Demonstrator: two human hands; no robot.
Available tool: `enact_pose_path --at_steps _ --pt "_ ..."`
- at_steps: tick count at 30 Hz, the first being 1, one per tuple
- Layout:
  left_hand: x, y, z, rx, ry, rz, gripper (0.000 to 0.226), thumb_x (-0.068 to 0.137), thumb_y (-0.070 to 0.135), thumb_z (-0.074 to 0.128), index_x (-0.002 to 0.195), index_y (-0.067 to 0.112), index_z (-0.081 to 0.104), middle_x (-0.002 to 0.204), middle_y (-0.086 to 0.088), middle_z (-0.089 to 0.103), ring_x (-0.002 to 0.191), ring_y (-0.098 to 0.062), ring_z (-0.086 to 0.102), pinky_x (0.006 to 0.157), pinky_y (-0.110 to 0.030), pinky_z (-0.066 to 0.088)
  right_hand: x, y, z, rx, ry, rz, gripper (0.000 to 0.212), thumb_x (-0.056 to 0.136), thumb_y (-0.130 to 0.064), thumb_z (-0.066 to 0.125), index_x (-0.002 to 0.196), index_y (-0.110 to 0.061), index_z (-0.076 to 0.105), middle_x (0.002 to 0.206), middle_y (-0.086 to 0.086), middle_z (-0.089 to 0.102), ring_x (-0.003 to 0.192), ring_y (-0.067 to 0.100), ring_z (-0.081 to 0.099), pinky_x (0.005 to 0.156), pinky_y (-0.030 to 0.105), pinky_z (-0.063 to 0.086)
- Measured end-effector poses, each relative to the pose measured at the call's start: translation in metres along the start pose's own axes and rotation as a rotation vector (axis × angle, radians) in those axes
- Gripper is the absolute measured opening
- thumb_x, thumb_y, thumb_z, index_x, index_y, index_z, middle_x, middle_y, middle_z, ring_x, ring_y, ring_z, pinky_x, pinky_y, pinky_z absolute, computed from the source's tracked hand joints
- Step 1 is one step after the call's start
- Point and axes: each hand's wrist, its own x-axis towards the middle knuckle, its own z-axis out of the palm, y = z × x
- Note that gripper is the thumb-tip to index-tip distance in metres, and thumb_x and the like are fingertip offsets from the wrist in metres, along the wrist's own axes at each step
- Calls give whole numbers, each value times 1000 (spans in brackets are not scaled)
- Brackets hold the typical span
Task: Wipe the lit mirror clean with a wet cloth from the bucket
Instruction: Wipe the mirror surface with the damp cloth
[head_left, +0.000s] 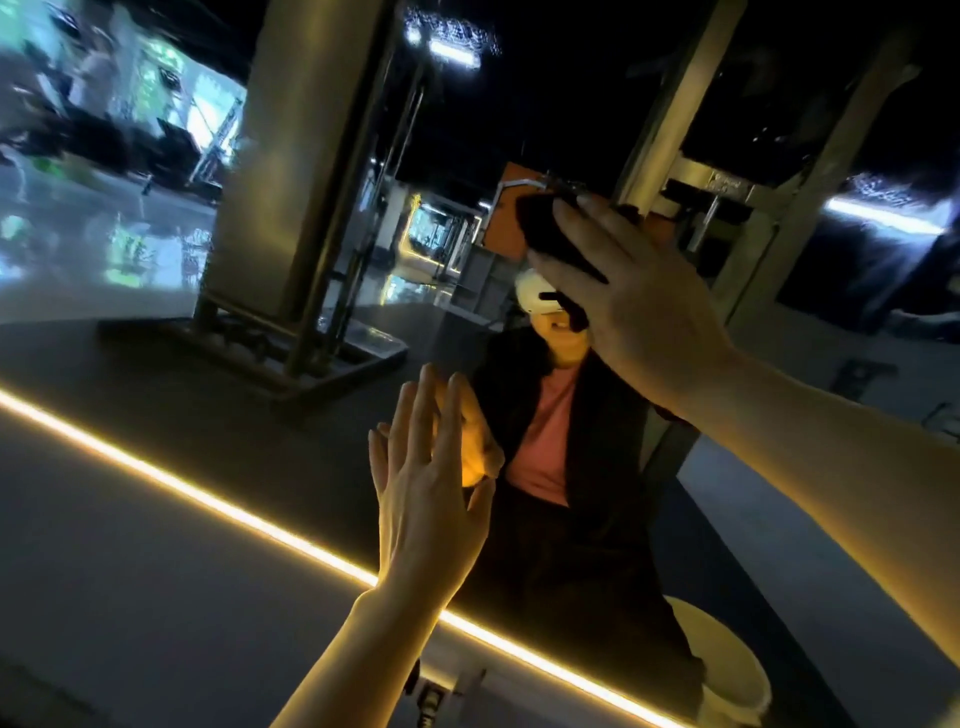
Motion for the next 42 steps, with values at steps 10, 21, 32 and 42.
enact_pose_path --at_steps 10,21,32,42 --pt "1 -2 -12 71 -49 -8 116 70 25 86 156 33 8 164 5 6 150 -17 5 115 -65 11 3 -6 6 43 -19 -77 59 82 7 60 139 -10 54 151 22 41 140 42 38 109 58 38" --pt "16 3 -28 54 93 60 109 56 21 94 148 22 36 157 -2 24 144 -27 23 103 -65 40 20 27 -5 12 53 28 67 83 0 61 146 -14 42 156 21 34 143 41 32 111 57 31" --pt "90 12 -64 165 123 83 98 58 34 92 140 19 41 146 -11 35 130 -33 41 100 -49 47 49 31 6 29 -27 -286 54 92 -3 49 144 -16 48 155 19 36 143 38 34 114 53 31" --pt "103 52 -58 122 190 134 83 64 35 88 133 10 49 137 -15 45 123 -33 48 99 -51 46 12 23 4 -7 -20 -294 51 90 -9 54 141 -14 54 152 17 41 142 37 36 115 53 30"
